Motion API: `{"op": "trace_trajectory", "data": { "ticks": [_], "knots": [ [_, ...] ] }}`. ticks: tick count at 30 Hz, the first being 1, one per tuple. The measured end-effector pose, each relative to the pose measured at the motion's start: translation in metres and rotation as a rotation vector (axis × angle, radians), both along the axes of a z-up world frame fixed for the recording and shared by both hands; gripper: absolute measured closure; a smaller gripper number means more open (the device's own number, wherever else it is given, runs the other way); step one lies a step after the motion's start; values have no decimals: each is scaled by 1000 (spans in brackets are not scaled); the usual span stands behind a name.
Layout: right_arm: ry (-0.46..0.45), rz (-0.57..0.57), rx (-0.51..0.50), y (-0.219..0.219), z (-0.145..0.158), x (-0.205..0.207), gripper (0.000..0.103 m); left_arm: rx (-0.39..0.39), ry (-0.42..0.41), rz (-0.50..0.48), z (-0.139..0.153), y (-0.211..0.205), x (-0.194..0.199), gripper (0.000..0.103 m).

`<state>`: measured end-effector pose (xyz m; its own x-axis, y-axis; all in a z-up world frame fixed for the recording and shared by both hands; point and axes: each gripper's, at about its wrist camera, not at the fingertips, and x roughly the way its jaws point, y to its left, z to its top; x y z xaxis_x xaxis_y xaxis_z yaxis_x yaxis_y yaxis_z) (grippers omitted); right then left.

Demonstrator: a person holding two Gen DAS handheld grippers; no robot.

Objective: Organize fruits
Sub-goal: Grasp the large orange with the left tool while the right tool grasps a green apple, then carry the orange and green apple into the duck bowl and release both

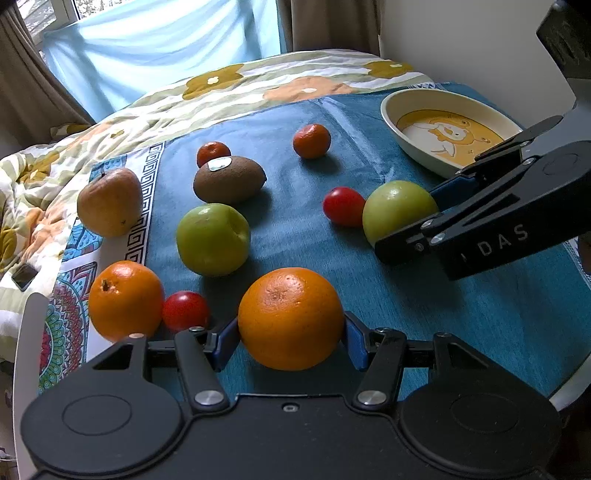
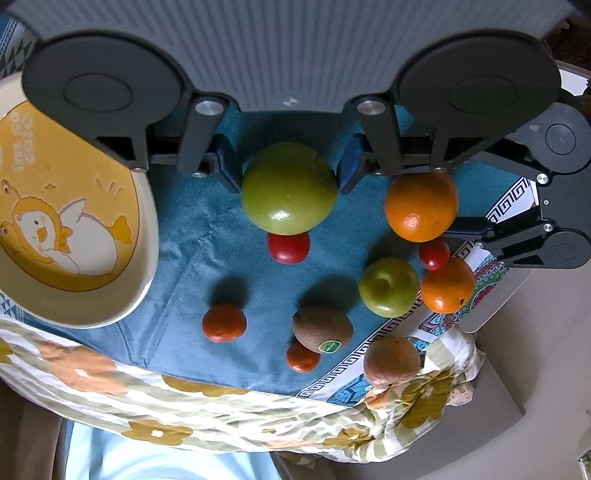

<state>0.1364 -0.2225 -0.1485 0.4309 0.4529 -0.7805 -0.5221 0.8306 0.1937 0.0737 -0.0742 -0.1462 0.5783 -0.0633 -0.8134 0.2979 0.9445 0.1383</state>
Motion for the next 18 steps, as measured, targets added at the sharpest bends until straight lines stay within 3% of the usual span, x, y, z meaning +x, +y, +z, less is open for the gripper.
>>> {"op": "trace_trajectory", "data": {
  "ticks": [9, 18],
  "knots": [
    [-54, -54, 34, -25, 30, -18, 32, 5, -45, 62, 33, -8, -8, 40],
    [-121, -162, 45, -82, 82, -40, 32, -19, -132, 24, 89, -36, -8, 40]
  ]
}}
